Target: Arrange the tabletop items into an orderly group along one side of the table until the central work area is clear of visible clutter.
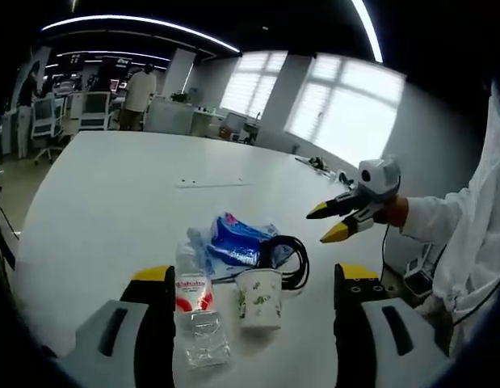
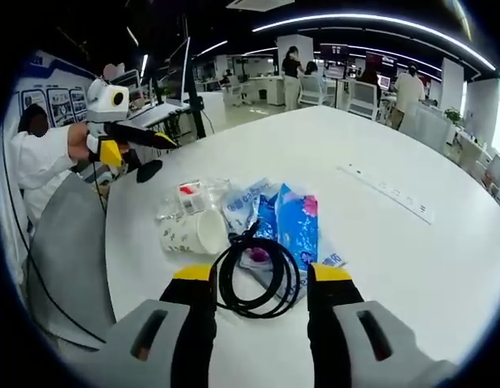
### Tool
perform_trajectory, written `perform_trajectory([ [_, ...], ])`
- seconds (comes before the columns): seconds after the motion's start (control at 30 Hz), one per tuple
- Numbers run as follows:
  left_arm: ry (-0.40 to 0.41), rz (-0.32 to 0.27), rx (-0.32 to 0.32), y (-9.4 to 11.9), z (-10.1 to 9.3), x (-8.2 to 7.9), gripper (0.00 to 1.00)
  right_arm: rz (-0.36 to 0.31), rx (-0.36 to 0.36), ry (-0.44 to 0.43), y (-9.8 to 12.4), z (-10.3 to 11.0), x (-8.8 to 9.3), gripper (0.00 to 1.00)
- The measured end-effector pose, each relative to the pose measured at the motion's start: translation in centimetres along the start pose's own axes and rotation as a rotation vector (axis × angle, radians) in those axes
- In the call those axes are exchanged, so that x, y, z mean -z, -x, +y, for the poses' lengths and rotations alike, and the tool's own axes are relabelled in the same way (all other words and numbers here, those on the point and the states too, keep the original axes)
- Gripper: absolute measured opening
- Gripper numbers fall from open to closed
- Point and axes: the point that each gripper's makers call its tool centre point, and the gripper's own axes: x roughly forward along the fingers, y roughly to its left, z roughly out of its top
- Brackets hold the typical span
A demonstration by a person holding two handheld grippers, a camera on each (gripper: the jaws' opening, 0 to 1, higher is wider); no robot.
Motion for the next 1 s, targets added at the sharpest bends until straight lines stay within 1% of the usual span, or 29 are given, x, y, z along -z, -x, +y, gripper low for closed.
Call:
perform_trajectory([
  [0.47, 0.014, 0.003, 0.012, -0.8, 0.5, 0.0, 0.82, 0.039, -0.009, -0.013, -1.9, -0.9, 0.7, 0.42],
  [1.0, 0.029, 0.004, 0.017, -1.4, 1.1, 0.3, 0.81, 0.089, -0.022, -0.035, -3.5, -1.6, 2.0, 0.41],
])
